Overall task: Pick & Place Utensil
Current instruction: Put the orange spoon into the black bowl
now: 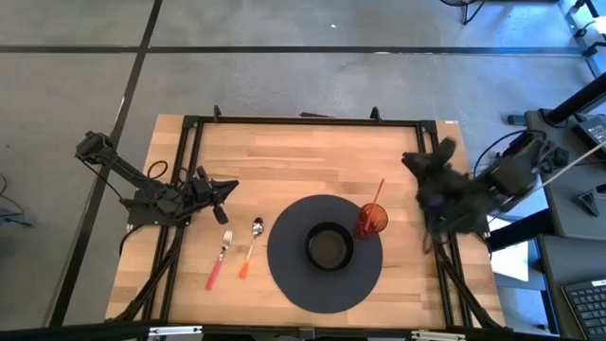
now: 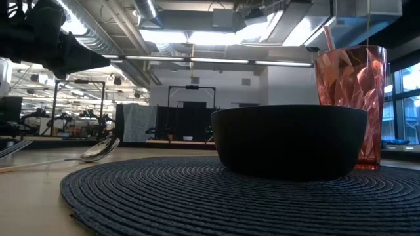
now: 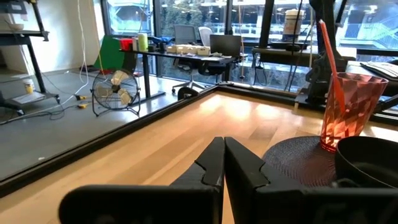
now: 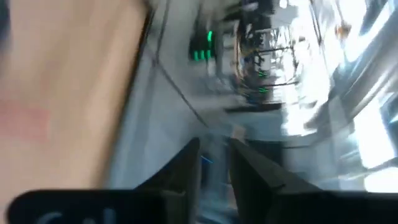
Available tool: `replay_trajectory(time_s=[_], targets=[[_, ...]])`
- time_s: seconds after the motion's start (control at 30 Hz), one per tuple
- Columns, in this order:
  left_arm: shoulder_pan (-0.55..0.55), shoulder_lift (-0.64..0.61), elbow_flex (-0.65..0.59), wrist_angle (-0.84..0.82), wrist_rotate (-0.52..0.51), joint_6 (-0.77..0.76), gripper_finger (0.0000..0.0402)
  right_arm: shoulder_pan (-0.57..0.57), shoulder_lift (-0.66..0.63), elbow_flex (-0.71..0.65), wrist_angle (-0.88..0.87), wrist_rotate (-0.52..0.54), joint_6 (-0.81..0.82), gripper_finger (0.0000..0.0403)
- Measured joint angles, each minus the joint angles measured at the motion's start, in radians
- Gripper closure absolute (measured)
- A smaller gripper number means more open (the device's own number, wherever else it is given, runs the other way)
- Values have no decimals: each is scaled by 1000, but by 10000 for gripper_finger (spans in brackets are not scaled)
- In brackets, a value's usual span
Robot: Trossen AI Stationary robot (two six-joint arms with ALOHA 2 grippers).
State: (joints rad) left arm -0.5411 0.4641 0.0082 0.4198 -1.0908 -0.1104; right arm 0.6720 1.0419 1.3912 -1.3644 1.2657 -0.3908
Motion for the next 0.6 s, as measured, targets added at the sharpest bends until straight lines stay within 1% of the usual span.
replay_trajectory(time_s=[0.07,0.1,0.17,0.23,0.27,0.3,0.33,0.4,0.47,0.53,0.6], targets=[[0,0,0,1,0,0,398,-1,-26,59,207,-69,16,338],[0,0,0,1,0,0,398,-2,-41,80,324,-138,9,348],[0,0,0,1,-1,1,398,-20,-82,92,548,-343,-14,369],[0,0,0,2,-1,8,398,-58,-136,68,755,-614,-47,391],[0,0,0,2,-1,9,398,-84,-162,42,835,-709,-63,396],[0,0,0,2,-1,9,398,-112,-186,6,912,-768,-77,397],[0,0,0,2,0,9,398,-143,-208,-34,980,-798,-93,396],[0,0,0,2,1,11,398,-219,-254,-126,1059,-814,-109,397],[0,0,0,2,1,19,398,-321,-286,-211,1125,-837,-114,399],[0,0,0,2,0,29,398,-441,-298,-290,1171,-952,-95,399],[0,0,0,2,-14,45,398,-579,-295,-345,1197,-1117,-35,400]])
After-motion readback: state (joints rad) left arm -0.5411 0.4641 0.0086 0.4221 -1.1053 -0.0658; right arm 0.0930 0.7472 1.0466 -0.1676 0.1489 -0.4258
